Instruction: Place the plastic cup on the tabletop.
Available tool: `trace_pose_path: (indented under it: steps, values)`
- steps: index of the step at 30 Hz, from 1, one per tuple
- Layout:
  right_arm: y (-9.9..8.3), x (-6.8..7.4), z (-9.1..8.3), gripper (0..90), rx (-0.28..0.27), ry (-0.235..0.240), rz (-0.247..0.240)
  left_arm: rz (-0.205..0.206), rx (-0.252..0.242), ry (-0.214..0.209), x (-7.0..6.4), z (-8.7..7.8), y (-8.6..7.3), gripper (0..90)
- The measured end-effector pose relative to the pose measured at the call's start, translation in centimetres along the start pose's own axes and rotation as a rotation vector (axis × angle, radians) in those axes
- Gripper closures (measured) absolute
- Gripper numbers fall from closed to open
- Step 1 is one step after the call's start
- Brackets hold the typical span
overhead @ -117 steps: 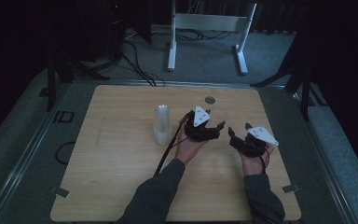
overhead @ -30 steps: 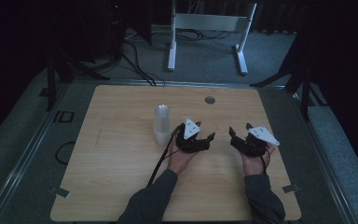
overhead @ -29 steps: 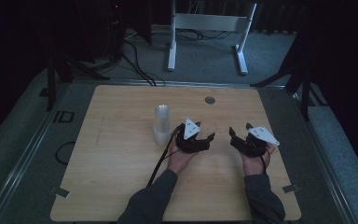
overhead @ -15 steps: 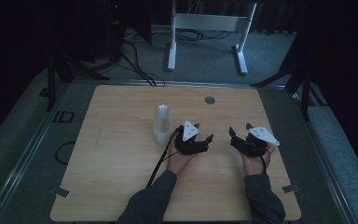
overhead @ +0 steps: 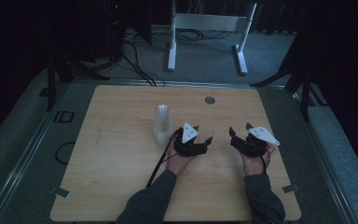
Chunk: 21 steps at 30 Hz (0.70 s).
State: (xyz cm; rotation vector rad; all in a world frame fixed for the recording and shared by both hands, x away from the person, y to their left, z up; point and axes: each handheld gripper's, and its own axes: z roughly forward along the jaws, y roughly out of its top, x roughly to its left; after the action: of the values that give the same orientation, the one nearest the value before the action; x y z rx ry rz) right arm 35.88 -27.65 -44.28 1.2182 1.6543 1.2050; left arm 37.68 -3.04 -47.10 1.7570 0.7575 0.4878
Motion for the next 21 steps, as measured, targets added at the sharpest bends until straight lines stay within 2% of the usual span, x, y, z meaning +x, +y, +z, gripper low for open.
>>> trace_pose_path:
  steps: [21]
  values:
    - [0.0, -0.1, 0.0, 27.5, 0.002, 0.001, 0.004, -0.008, 0.018, 0.001, 0.1, -0.1, -1.1, 28.9]
